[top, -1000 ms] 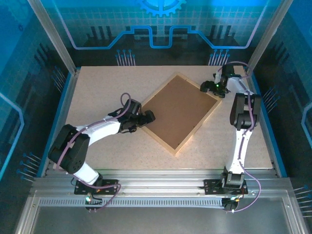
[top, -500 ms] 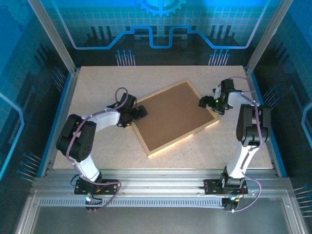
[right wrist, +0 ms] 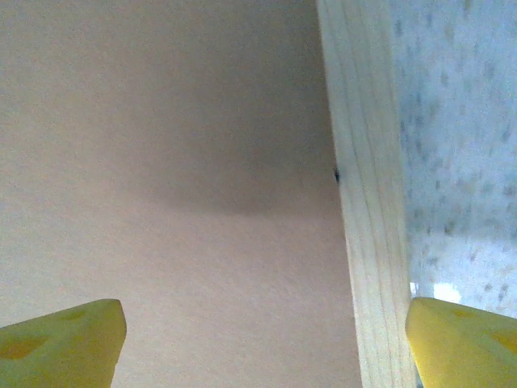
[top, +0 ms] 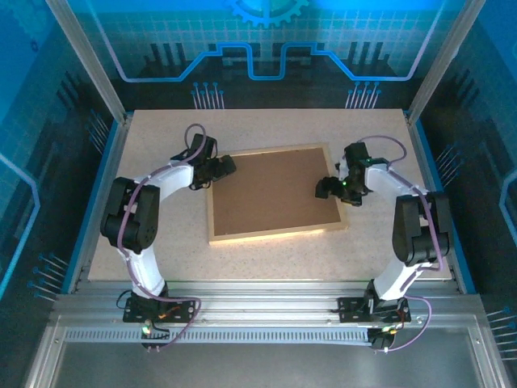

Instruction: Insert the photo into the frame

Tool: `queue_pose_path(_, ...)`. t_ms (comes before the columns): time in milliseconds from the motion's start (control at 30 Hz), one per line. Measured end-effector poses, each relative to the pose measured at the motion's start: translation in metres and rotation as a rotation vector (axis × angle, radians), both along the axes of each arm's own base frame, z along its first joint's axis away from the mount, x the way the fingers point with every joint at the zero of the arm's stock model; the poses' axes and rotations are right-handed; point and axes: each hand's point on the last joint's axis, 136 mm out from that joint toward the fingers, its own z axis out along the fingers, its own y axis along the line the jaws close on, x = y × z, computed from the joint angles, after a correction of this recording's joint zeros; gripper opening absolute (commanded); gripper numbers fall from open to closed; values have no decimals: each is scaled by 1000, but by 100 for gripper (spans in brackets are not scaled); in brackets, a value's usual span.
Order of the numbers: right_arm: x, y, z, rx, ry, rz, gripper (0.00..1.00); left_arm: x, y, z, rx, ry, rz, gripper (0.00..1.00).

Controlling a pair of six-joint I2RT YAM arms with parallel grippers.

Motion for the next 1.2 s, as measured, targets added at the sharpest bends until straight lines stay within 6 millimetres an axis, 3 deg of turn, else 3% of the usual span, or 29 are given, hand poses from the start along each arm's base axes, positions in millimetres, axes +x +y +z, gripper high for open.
queue_pose_path(233, 86, -5, 66, -4, -241, 35, 81, -9, 4, 7, 24, 18, -41, 99)
queue_pose_path(333, 113, -15, 69, -22, -267, 36, 76, -19, 4, 17, 12, 12, -63, 99)
queue_pose_path(467, 135, -26, 54, -61, -240, 44, 72, -40, -2, 23, -32, 16, -100, 99)
queue_pose_path(733, 144, -37, 23, -120, -154, 57, 70, -84, -14, -4, -136, 101, -115, 99)
queue_pose_path(967, 150, -45, 8, -171, -120, 57, 69, -89, -29, -2, -159, 88, -141, 99)
queue_pose_path(1200, 147, -52, -10, -212, -76, 50, 69, -88, -31, -3, -169, 87, -126, 99)
